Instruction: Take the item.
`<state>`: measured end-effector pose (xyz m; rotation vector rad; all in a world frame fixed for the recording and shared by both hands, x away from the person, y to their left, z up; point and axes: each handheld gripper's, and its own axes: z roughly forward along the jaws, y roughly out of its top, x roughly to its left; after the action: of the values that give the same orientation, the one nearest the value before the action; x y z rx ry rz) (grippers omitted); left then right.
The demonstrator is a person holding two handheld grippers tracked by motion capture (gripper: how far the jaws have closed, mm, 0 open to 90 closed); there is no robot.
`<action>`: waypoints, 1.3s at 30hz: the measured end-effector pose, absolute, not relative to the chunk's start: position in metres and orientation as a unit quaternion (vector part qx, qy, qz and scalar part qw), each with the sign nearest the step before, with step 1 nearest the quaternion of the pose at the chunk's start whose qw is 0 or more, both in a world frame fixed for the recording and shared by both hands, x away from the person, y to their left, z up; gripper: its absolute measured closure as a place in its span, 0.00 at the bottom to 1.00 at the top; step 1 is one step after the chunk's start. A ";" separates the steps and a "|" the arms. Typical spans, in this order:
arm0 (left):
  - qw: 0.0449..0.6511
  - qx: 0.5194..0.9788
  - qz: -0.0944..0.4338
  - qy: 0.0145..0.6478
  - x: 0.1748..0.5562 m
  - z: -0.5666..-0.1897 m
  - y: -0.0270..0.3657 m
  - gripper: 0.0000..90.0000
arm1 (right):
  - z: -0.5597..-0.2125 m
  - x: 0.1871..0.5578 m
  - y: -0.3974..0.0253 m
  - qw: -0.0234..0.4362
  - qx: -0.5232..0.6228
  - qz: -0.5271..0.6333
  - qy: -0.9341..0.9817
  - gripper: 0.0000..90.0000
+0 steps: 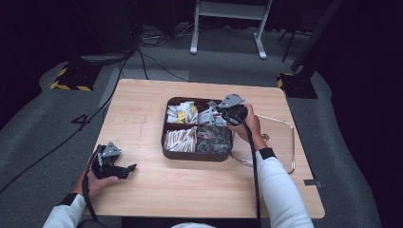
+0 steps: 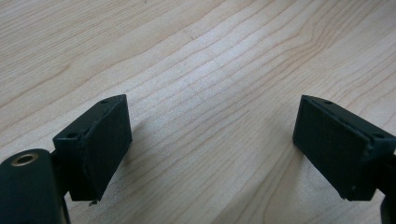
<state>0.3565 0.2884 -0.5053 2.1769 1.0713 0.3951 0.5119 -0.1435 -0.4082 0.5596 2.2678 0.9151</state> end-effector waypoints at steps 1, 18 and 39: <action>0.335 0.834 0.151 0.411 0.356 -0.505 0.288 0.13 | -0.407 0.510 -0.144 0.311 0.212 0.350 0.858 0.99; 0.335 0.834 0.152 0.411 0.356 -0.505 0.288 0.13 | -0.389 0.482 -0.156 0.294 0.201 0.401 0.844 0.99; 0.335 0.834 0.152 0.412 0.356 -0.505 0.288 0.13 | -0.375 0.430 -0.160 0.276 0.156 0.441 0.840 0.99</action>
<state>0.3562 0.2882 -0.5053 2.1757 1.0748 0.3965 0.4305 -0.1601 -0.3755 0.4193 2.2563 1.1837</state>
